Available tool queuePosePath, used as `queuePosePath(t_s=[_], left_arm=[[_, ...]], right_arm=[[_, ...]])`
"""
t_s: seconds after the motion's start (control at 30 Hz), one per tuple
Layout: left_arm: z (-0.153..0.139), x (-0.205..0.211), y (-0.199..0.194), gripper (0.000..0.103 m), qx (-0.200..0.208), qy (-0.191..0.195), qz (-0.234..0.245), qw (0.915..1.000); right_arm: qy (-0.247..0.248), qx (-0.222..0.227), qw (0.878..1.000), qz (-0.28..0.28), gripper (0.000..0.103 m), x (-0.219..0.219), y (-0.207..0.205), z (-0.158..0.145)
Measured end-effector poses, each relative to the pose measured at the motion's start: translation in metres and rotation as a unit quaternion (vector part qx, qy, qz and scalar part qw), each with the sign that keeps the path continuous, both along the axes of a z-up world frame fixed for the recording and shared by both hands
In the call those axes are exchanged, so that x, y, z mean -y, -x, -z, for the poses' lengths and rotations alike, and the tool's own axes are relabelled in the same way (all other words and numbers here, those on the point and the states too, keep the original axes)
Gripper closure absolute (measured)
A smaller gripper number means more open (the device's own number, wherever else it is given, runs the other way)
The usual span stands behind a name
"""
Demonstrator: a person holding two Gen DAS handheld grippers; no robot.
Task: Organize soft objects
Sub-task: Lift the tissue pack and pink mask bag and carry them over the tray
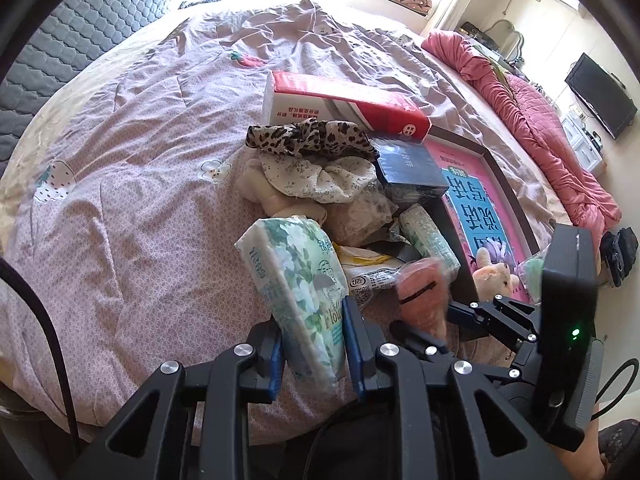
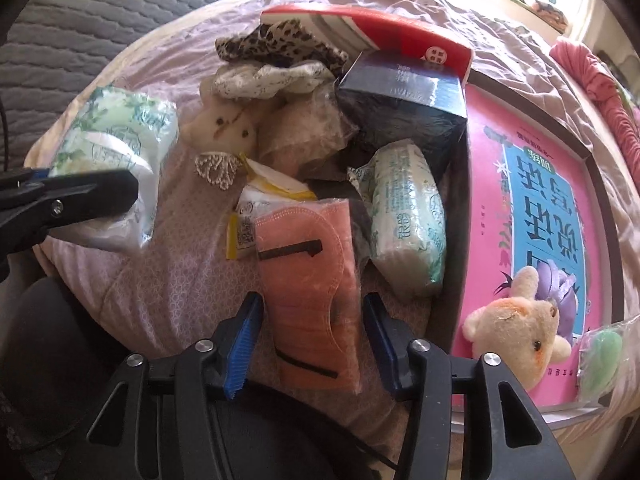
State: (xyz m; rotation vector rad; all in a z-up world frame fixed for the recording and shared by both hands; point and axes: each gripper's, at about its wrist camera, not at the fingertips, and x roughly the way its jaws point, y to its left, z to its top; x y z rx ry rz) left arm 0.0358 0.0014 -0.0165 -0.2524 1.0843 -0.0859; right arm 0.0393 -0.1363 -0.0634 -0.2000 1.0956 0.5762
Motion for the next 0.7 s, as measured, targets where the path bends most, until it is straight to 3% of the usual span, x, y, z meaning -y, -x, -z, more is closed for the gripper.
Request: queuePosePath(t_s=[0.27,0.7], left_arm=[[-0.018,0.01,0.005,0.077,0.018,-0.012,0.009,0.9997],[-0.058,0.054,0.006,0.077,0.057,-0.054,0.042,0.996]], right_arm=[[-0.095,0.017,0.995,0.04,0.064,0.035,0.002,-0.031],[-0.174,0.05,0.978,0.102,0.064,0.098,-0.002,-0.077]])
